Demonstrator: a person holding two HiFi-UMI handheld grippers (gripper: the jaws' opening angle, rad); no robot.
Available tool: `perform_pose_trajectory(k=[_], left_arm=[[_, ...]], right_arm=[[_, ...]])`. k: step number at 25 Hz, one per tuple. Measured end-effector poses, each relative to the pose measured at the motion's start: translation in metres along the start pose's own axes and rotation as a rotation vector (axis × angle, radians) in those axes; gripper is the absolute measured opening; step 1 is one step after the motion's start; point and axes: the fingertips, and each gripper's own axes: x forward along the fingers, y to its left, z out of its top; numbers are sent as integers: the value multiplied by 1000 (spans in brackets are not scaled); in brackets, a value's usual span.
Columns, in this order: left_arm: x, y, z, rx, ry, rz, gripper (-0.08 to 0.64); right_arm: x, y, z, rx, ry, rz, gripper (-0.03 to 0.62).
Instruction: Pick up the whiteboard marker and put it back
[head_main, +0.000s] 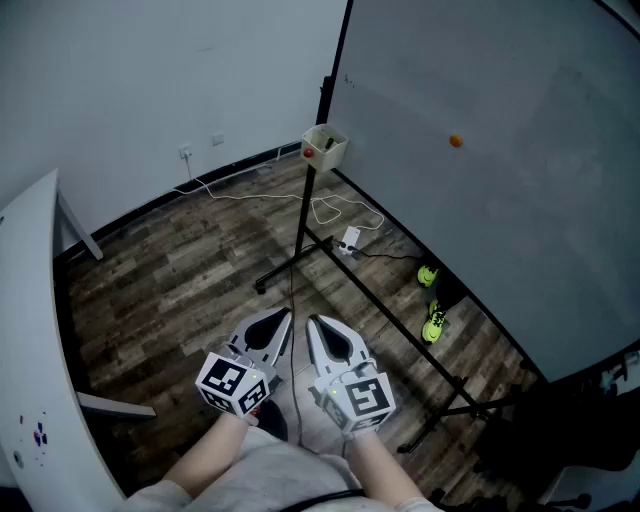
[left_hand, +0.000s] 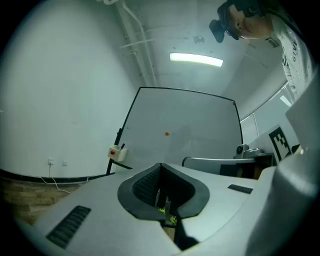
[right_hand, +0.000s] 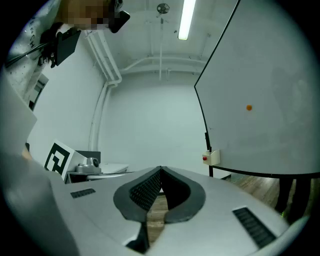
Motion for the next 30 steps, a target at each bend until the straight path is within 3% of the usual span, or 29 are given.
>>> perform_pose_trajectory(k=[10,20,30], left_arm=[[39,42,-13,-21,15,8,11],[126,139,8,-29,26,-26,11],[220,223,15,-5,68,-138,11]], right_arm=[[42,-34,-17,13,43,-23,18],[157,-93,-16,32,39,-65,20],[268,-155,-17,51,37,-112,20]])
